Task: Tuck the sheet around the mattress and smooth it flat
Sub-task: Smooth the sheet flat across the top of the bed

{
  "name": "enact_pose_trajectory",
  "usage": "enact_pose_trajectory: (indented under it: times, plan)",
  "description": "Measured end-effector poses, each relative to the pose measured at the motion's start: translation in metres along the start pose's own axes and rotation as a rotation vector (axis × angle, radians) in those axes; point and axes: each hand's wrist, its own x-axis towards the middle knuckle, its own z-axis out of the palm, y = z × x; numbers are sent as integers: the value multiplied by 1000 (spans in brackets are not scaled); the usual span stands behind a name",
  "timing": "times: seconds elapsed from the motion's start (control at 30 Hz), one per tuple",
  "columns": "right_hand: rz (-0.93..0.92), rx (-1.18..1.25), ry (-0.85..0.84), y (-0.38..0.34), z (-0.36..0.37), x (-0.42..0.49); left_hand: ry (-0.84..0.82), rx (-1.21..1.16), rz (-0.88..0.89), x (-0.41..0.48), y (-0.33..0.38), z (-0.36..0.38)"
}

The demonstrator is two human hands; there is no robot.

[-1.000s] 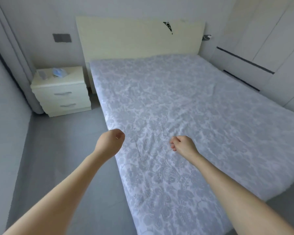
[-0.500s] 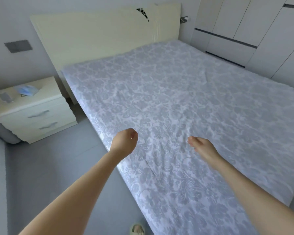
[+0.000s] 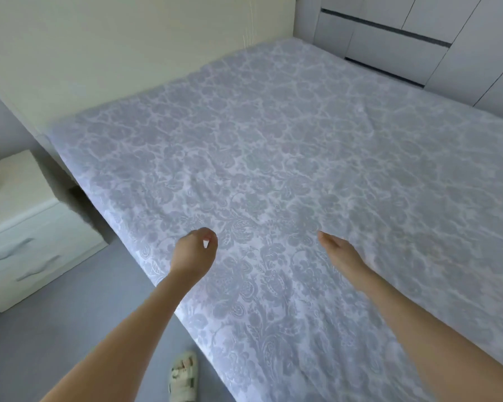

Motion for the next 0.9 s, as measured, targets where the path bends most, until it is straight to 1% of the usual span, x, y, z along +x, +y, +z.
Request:
enact_pose_trajectory:
  times: [0.1,0.2,0.23,0.27,0.33,0.4,0.47,0.53,0.57,0.63,0.67,0.7,0.73,0.77,0.83,0.9]
  plan:
    - [36,-32,27,-18,21,61,-59,44,70,83,-17,15]
    - [94,-76,136,-24,43,134,-148,119,184,178,-29,42]
    - [112,-172,183,-23,51,155,-182,146,223,205,-33,52]
    - [115,-345,212,-21,58,175,-216,175,257,227,-38,62]
    - [28,-695,237,-10,73,210,-285,232,323,262,-51,87]
    - [-57,-845,219,2,88,242,-343,303,398,294,-69,114]
    - [-110,-874,232,13,94,274,-361,384,474,323,-86,142]
    - [-146,-835,270,20,93,308,-334,482,517,350,-97,168]
    - [-124,-783,276,28,91,327,-316,530,494,363,-102,179]
    - [-11,-645,298,45,100,356,-281,583,398,380,-122,196]
    - [47,-621,322,53,117,364,-262,603,380,382,-136,203]
    - [52,-671,350,60,143,367,-241,621,395,380,-153,208]
    - [-3,-737,357,63,174,364,-226,630,427,375,-169,209]
    - [-108,-769,333,60,205,355,-220,624,453,367,-183,207]
    - [-322,-753,181,49,259,314,-232,605,485,346,-203,197]
    - [-491,-707,12,47,298,255,-255,608,497,317,-219,184]
